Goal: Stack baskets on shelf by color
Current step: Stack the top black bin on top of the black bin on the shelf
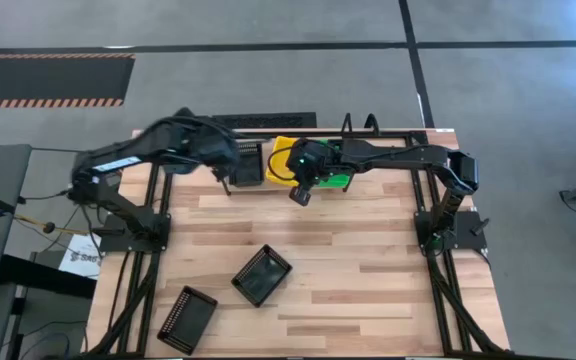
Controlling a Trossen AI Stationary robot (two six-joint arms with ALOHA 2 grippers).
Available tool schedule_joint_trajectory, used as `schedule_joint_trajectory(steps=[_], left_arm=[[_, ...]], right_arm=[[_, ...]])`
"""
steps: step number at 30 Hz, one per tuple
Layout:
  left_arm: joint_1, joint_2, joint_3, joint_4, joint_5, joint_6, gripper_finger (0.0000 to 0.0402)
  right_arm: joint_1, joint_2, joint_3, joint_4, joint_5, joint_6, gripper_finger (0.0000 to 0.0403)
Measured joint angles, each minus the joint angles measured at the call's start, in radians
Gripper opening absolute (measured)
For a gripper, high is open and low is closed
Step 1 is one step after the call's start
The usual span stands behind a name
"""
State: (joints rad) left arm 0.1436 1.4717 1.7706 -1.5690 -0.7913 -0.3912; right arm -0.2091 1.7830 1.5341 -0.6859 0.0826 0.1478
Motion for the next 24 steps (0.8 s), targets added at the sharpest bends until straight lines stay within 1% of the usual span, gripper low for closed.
schedule_joint_trajectory(steps=[7, 12, 14, 16, 18, 21, 22, 24], left_arm=[[0.001, -0.167, -0.086, -0.003, -0.010, -0.095, 0.0277], [0.001, -0.255, -0.171, 0.003, -0.034, -0.146, 0.0277], [0.001, -0.273, -0.200, 0.011, -0.033, -0.162, 0.0277], [0.001, -0.288, -0.222, 0.014, -0.031, -0.179, 0.0277], [0.001, -0.290, -0.232, 0.016, -0.028, -0.185, 0.0277], [0.001, -0.287, -0.240, 0.016, -0.025, -0.182, 0.0277], [0.001, -0.284, -0.240, 0.015, -0.025, -0.180, 0.0277], [0.001, -0.279, -0.240, 0.017, -0.023, -0.177, 0.0277]], right_arm=[[-0.045, 0.004, 0.000, 0.130, -0.130, -0.003, 0.0000], [-0.064, 0.006, -0.001, 0.146, -0.133, -0.024, 0.0000], [-0.071, 0.023, -0.012, 0.171, -0.134, -0.022, 0.0000], [-0.076, 0.032, -0.033, 0.153, -0.134, -0.012, 0.0000], [-0.077, 0.063, -0.033, 0.178, -0.133, -0.012, 0.0000], [-0.077, 0.087, -0.038, 0.156, -0.130, -0.014, 0.0000], [-0.077, 0.100, -0.032, 0.195, -0.130, -0.015, 0.0000], [-0.077, 0.107, -0.034, 0.199, -0.136, -0.014, 0.0000]])
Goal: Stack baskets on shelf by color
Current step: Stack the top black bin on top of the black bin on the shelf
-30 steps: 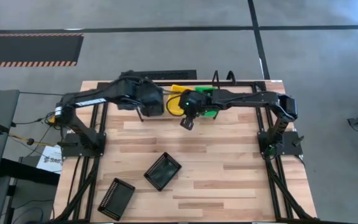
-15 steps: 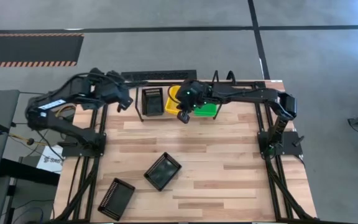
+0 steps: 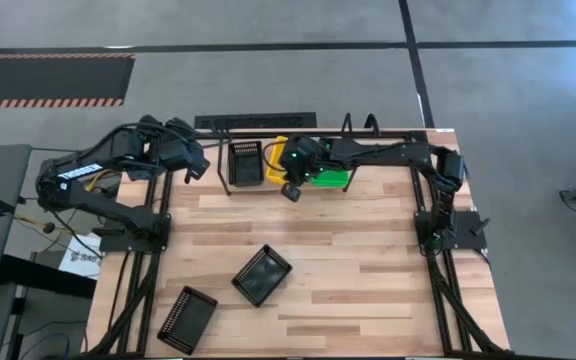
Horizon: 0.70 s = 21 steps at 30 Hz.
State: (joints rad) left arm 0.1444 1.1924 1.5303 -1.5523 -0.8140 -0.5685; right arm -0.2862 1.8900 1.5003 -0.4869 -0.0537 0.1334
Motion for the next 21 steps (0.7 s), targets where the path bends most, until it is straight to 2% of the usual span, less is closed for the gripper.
schedule_joint_trajectory(steps=[7, 21], left_arm=[[0.000, 0.007, 0.000, -0.001, 0.008, 0.002, 0.0277], [0.000, 0.007, 0.000, 0.002, 0.025, -0.003, 0.0277]], right_arm=[[-0.005, -0.003, 0.000, -0.009, 0.000, -0.004, 0.0000], [0.038, -0.006, 0.000, -0.159, 0.000, -0.037, 0.0000]])
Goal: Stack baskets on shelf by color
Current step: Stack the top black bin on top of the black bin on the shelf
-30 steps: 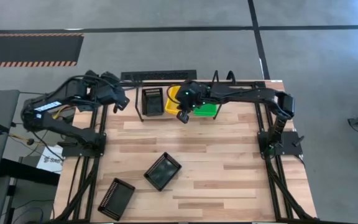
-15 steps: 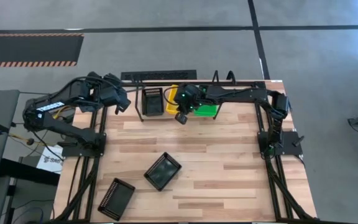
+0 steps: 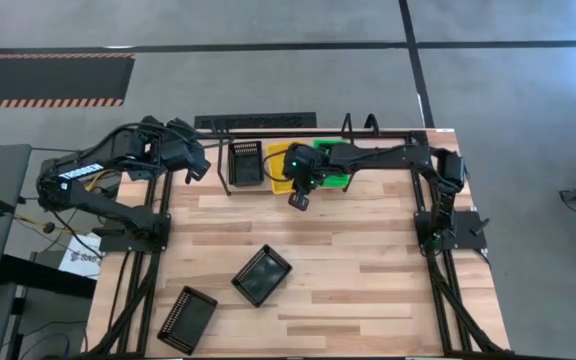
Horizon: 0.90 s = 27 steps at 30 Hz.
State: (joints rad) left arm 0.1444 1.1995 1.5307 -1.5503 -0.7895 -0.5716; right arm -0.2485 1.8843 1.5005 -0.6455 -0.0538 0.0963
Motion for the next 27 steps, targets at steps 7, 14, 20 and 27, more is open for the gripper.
schedule_joint_trajectory(steps=[7, 14, 20, 27], left_arm=[[0.000, 0.000, 0.000, 0.001, 0.000, -0.002, 0.0277], [0.000, 0.000, 0.000, -0.001, 0.026, -0.045, 0.0277], [0.000, 0.000, -0.024, -0.008, 0.060, -0.143, 0.0277], [0.000, 0.001, -0.144, 0.002, 0.149, -0.336, 0.0277]], right_arm=[[-0.001, 0.000, 0.087, -0.009, 0.003, -0.015, 0.0000], [0.017, -0.001, 0.225, -0.077, 0.029, -0.048, 0.0000], [0.072, -0.001, 0.431, -0.385, 0.255, -0.114, 0.0000], [0.153, -0.001, 0.720, -0.792, 0.590, -0.114, 0.0000]])
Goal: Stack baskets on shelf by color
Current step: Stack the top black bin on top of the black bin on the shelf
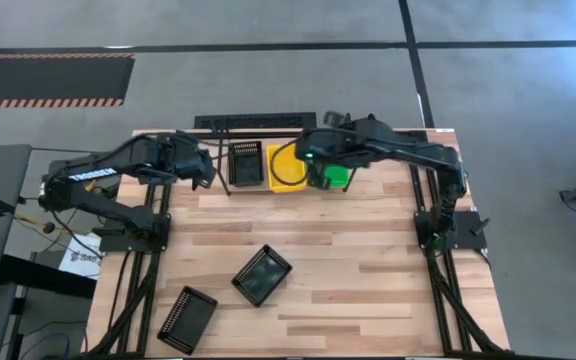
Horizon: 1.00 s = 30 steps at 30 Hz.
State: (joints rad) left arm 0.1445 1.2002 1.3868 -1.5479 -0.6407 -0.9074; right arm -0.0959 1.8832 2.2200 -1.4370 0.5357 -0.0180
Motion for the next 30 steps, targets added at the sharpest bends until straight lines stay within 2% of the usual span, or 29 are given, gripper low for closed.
schedule_joint_trajectory(steps=[2, 4, 6, 8, 11, 16, 18, 23, 30], left_arm=[[-0.004, 0.000, -0.042, 0.011, 0.049, -0.054, 0.0277], [-0.017, 0.000, -0.082, 0.038, 0.094, -0.097, 0.0277], [-0.040, 0.000, -0.116, 0.077, 0.145, -0.108, 0.0277], [-0.069, 0.000, -0.147, 0.137, 0.189, -0.107, 0.0277], [-0.121, 0.003, -0.177, 0.253, 0.222, -0.107, 0.0277], [-0.201, 0.029, -0.193, 0.420, 0.248, -0.100, 0.0277], [-0.229, 0.049, -0.193, 0.467, 0.289, -0.099, 0.0277], [-0.283, 0.099, -0.193, 0.531, 0.467, -0.139, 0.0277], [-0.338, 0.219, -0.193, 0.531, 0.565, -0.224, 0.0277]], right_arm=[[0.020, 0.000, 0.093, -0.122, 0.080, 0.034, 0.0000], [0.036, -0.020, 0.139, -0.132, 0.143, 0.053, 0.0000], [0.045, -0.096, 0.117, -0.097, 0.139, 0.013, 0.0000], [0.062, -0.158, 0.122, -0.103, 0.158, 0.061, 0.0000], [0.071, -0.234, 0.117, -0.135, 0.178, 0.163, 0.0000], [0.116, -0.337, 0.116, -0.129, 0.180, 0.205, 0.0001], [0.127, -0.357, 0.116, -0.129, 0.178, 0.221, 0.0001], [0.151, -0.369, 0.115, -0.132, 0.178, 0.230, 0.0002], [0.152, -0.338, 0.115, -0.134, 0.174, 0.168, 0.0002]])
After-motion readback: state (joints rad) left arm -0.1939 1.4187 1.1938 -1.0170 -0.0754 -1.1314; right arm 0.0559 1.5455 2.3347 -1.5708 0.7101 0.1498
